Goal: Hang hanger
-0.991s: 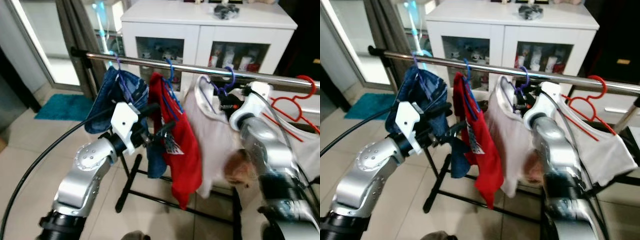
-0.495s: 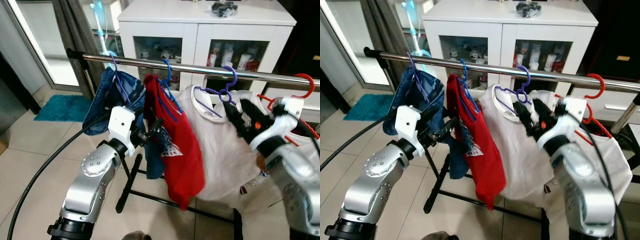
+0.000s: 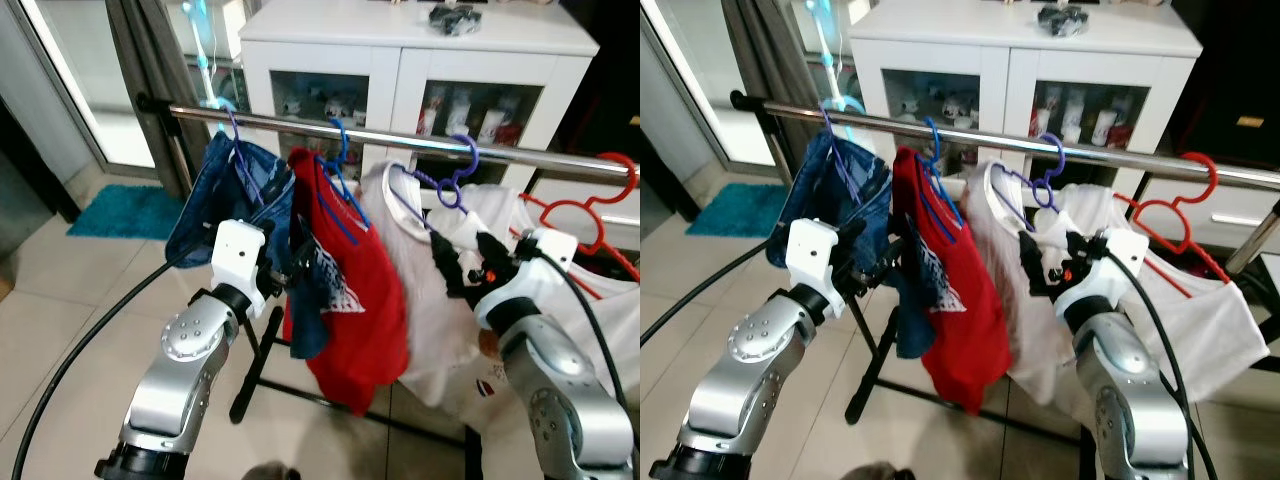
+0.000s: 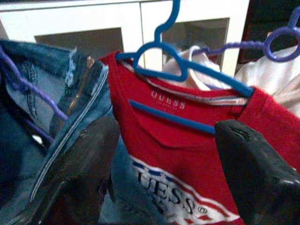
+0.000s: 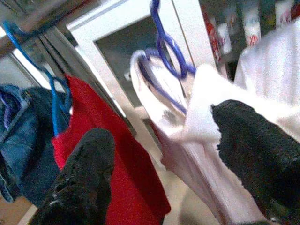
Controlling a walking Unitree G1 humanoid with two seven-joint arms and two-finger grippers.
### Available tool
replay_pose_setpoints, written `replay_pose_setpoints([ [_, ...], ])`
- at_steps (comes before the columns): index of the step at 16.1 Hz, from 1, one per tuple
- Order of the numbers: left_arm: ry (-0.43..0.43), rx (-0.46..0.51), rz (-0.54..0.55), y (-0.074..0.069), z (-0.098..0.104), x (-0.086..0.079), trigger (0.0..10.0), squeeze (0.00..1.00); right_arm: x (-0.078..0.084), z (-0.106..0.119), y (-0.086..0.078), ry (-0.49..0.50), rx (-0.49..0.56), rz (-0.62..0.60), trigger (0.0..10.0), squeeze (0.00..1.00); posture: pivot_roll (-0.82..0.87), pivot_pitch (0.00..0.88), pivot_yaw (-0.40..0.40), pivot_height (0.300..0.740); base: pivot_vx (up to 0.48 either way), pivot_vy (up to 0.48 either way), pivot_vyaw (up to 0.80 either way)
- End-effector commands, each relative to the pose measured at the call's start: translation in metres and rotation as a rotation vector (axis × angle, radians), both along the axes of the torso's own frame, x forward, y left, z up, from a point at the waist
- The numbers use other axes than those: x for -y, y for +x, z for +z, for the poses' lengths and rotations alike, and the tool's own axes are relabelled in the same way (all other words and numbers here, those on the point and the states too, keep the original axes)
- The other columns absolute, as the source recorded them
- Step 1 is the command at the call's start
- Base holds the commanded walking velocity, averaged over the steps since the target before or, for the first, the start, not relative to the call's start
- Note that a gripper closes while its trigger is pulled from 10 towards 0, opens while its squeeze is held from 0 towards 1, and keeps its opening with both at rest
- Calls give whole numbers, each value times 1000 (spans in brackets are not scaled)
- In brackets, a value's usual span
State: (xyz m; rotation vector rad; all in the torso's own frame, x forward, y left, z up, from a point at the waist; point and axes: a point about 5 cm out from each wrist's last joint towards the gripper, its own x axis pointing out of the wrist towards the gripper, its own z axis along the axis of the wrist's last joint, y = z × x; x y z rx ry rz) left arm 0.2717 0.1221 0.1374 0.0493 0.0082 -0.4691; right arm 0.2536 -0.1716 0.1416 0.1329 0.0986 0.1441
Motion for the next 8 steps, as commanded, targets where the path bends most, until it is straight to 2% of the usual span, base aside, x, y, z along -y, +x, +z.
replay_pose_setpoints([
  [1, 11, -21, 16, -1, -5, -2, 10000, 0, -4, 0, 0, 1, -1, 8, 10000, 647, 55, 0, 58, 740, -300, 0, 0],
  [2, 9, -23, 19, -1, -6, -1, 10000, 0, -5, -1, 0, -4, -3, 14, 10000, 259, 54, 0, 57, 740, -296, 0, 0],
  [3, 8, -24, 20, -1, -6, -1, 10000, 0, -5, -1, -1, -7, -5, 15, 10000, 0, 54, 0, 57, 740, -292, 0, 0],
  [6, 7, -26, 20, -2, -6, 0, 10000, 0, -5, -4, -1, -23, -19, 20, 10000, 0, 55, 0, 55, 740, -281, 0, 0],
  [8, 8, -31, 26, -2, -7, -1, 10000, 0, -5, -8, -2, -33, -43, 12, 10000, 0, 51, 0, 55, 740, 0, 0, 0],
])
